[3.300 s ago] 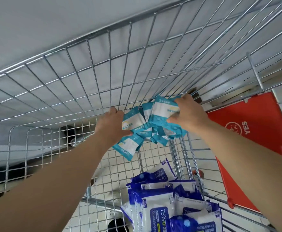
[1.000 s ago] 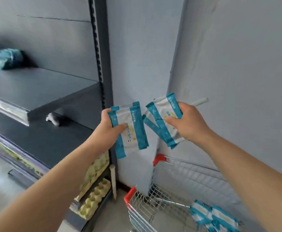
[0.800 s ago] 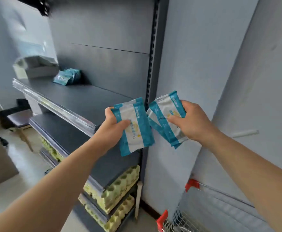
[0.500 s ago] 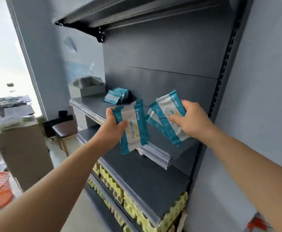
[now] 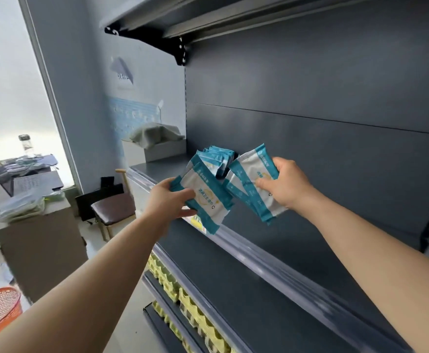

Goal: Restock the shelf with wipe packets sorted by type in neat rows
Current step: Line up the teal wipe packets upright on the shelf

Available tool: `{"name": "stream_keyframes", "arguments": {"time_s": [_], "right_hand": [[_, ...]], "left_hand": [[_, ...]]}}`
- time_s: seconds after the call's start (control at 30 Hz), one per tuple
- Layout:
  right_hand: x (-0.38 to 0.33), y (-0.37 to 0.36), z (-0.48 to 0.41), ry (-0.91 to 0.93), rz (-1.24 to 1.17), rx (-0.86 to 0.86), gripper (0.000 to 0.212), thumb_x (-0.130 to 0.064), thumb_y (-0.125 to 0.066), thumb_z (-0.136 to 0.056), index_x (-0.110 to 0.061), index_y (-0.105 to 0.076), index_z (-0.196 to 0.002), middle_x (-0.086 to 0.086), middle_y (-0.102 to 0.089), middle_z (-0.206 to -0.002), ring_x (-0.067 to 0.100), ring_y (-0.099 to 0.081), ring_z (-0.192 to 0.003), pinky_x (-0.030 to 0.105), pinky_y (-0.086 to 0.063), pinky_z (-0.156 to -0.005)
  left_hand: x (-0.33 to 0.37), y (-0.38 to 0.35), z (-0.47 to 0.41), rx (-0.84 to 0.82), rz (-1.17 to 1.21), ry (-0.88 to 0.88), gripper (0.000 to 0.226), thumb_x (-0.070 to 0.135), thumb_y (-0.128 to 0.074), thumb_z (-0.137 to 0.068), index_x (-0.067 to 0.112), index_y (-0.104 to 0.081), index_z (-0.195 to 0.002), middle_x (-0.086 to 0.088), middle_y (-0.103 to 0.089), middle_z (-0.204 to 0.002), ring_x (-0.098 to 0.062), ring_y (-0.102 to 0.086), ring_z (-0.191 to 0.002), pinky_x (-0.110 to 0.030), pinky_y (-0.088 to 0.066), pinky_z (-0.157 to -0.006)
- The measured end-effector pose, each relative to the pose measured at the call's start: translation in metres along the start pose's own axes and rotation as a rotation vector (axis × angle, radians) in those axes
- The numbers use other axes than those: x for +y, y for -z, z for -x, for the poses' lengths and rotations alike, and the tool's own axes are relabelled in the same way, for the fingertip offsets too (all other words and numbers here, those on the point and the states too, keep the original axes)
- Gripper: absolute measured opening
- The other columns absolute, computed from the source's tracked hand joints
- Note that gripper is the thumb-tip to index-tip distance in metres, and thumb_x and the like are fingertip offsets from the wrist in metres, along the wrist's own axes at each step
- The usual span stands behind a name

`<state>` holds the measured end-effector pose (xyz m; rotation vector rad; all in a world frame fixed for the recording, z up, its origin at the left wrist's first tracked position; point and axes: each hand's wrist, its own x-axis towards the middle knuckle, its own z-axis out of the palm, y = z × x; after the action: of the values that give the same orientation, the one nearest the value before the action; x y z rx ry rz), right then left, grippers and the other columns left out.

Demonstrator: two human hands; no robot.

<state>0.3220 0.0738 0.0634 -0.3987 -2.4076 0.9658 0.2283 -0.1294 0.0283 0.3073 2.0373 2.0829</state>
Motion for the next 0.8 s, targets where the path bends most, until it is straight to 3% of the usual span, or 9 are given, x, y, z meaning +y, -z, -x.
{"name": "stream_keyframes", "arguments": {"time_s": [0.17,0.37,0.6,0.7,0.8], "right_hand": [[0.015,-0.039,-0.082,-0.046,0.009,-0.009,0.013,-0.014,-0.071,-0.081,-0.012,-0.062,-0.091,0.006,-0.070,-0.087,0.027,-0.067,-0.083,0.046,-0.056,-0.078],[0.026,-0.081,-0.161,-0.105,0.024,0.017,0.016,-0.012,-0.071,-0.080,-0.007,-0.062,-0.092,0.009,-0.070,-0.089,0.030,-0.067,-0.085,0.048,-0.055,-0.079],[0.036,-0.125,-0.208,-0.211,0.067,0.078,0.013,-0.010,-0.068,-0.080,-0.008,-0.060,-0.090,0.009,-0.068,-0.089,0.031,-0.066,-0.086,0.046,-0.057,-0.076],[0.034,-0.141,-0.218,-0.288,0.069,0.138,0.013,-0.012,-0.069,-0.081,-0.010,-0.060,-0.090,0.007,-0.069,-0.090,0.028,-0.067,-0.085,0.049,-0.057,-0.077],[0.029,-0.151,-0.224,-0.364,0.059,0.206,0.014,-0.013,-0.070,-0.082,-0.010,-0.060,-0.092,0.005,-0.069,-0.091,0.026,-0.068,-0.086,0.049,-0.057,-0.078]], "left_hand": [[0.001,0.011,-0.091,-0.028,0.000,0.054,0.030,-0.005,-0.064,-0.086,0.008,-0.053,-0.110,-0.014,-0.066,-0.095,-0.024,-0.069,-0.082,-0.038,-0.061,-0.065],[-0.014,0.029,-0.192,-0.073,-0.054,0.137,0.029,-0.005,-0.062,-0.087,0.006,-0.054,-0.112,-0.014,-0.065,-0.096,-0.023,-0.068,-0.080,-0.035,-0.061,-0.058],[-0.037,0.040,-0.295,-0.312,-0.041,0.225,0.027,-0.006,-0.060,-0.088,0.009,-0.056,-0.110,-0.016,-0.065,-0.107,-0.027,-0.068,-0.092,-0.039,-0.061,-0.067],[-0.049,0.040,-0.333,-0.419,-0.090,0.177,0.037,-0.009,-0.067,-0.081,0.005,-0.056,-0.114,-0.016,-0.067,-0.108,-0.027,-0.070,-0.090,-0.035,-0.061,-0.066],[-0.058,0.037,-0.361,-0.491,-0.217,0.087,0.032,-0.003,-0.077,-0.075,0.008,-0.061,-0.101,-0.010,-0.070,-0.101,-0.019,-0.071,-0.083,-0.028,-0.060,-0.062]]}}
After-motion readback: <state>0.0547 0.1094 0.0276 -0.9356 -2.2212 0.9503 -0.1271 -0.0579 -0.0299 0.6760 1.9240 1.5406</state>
